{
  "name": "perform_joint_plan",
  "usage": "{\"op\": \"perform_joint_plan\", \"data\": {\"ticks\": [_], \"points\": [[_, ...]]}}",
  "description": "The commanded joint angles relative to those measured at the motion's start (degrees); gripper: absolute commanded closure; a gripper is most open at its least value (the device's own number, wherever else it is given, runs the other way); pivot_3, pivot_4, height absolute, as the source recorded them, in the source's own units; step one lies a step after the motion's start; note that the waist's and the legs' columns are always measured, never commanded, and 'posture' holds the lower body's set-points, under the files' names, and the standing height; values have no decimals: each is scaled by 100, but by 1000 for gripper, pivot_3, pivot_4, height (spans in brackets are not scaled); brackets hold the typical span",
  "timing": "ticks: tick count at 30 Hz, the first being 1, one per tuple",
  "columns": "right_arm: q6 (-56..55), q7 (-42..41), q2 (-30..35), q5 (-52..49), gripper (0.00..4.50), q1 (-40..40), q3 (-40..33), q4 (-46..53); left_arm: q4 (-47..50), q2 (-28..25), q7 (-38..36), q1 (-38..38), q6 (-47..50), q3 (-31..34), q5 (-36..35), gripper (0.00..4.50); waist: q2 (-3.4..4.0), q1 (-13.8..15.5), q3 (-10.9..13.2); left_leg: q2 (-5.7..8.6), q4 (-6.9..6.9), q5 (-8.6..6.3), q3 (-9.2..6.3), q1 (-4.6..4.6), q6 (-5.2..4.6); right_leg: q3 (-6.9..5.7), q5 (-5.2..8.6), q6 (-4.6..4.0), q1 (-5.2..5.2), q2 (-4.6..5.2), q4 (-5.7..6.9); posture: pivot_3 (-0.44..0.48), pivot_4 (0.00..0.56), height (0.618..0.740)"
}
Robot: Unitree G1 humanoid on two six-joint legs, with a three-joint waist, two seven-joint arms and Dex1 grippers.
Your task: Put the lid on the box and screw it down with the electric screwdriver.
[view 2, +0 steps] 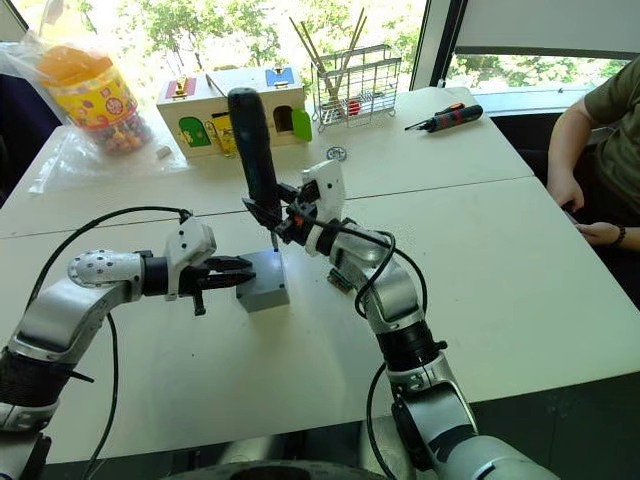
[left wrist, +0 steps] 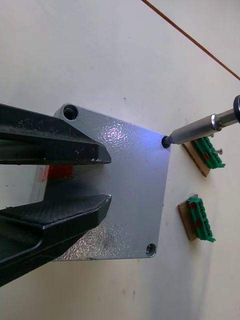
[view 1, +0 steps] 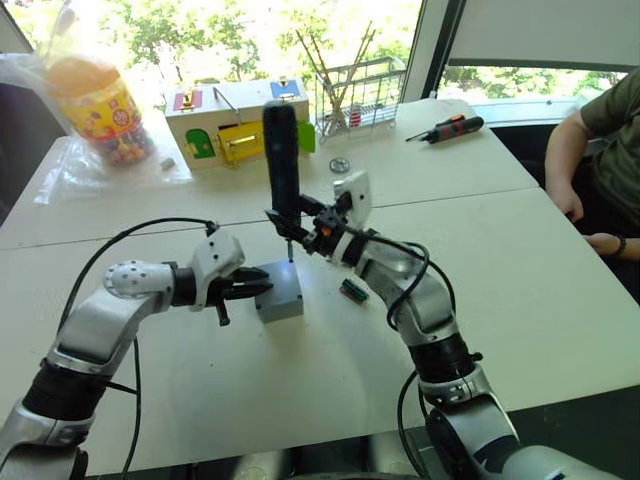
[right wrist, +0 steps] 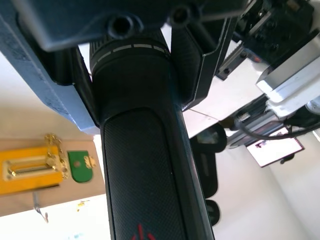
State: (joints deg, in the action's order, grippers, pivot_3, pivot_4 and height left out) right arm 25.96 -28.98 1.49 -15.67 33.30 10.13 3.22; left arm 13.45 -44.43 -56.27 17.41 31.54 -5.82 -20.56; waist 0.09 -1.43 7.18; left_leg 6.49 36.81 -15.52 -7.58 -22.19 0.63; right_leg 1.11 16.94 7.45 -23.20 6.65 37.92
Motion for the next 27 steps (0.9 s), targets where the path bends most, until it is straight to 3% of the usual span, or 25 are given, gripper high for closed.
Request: {"op": "perform_joint_plan", "data": {"ticks": [1, 5, 9, 13, 15, 18, 24, 25, 27], "points": [[684, 347, -39, -655, 2690, 801, -622, 1064, -263, 71, -43, -20, -46, -198, 164, 3577, 15, 40, 21, 0, 2, 1, 0, -8, 2, 0, 0, 0, -7, 0, 0, 0, 150, 740], [1400, 848, 190, -1096, 2690, 1461, -1360, 1361, -301, 429, 120, 250, 148, 67, -189, 3577, 18, 74, 34, 1, 7, 5, -5, -32, 9, -3, 0, 0, -25, 1, 1, 0, 150, 740], [2918, 1446, 660, -1340, 2690, 1862, -1821, 1360, -83, 784, 398, 719, 822, 390, -734, 3577, 0, 64, 42, 1, 15, 5, -8, -32, 7, -4, 0, 0, -17, 2, 0, 0, 150, 740], [4012, 1186, 1884, -1536, 2690, 2085, -2154, 1212, 223, 1030, 968, 1081, 653, 249, -372, 3577, 1, 82, 58, 2, 23, 6, -5, -59, 7, -3, 0, 0, -15, 8, 0, 0, 150, 740], [4666, 1077, 2474, -1635, 2690, 2184, -2326, 969, 336, 1161, 846, 1136, 740, 291, -681, 3577, 1, 62, 60, 3, 32, 8, -5, -99, 8, -4, -1, 0, -49, 8, 1, 0, 150, 740], [5567, 950, 3161, -1647, 2690, 2269, -2327, 520, 488, 1147, 745, 1115, 714, 93, -621, 3577, -5, 23, 75, 2, 32, 9, 6, -133, 9, -3, -1, 1, -91, 16, 5, 0, 150, 740], [6401, -596, 4792, -2381, 2690, 1359, -1538, 498, 794, 911, 221, 952, 5, -741, -57, 3577, -4, 38, 90, -16, 29, 8, 33, -133, 8, 0, -1, 1, -96, 10, -1, 0, 150, 740], [6450, -625, 4867, -2370, 2690, 1242, -1459, 468, 765, 745, 117, 887, -254, -939, 229, 3577, -4, 31, 91, -17, 31, 8, 39, -133, 7, 1, -1, 1, -95, 10, -1, 0, 150, 740], [6556, -647, 4948, -2331, 2690, 1078, -1325, 353, 716, 642, -241, 788, -389, -997, 83, 3577, 6, 22, 97, -21, 30, 7, 57, -128, 5, 14, -1, 1, -96, 9, -1, 0, 150, 740]]}}
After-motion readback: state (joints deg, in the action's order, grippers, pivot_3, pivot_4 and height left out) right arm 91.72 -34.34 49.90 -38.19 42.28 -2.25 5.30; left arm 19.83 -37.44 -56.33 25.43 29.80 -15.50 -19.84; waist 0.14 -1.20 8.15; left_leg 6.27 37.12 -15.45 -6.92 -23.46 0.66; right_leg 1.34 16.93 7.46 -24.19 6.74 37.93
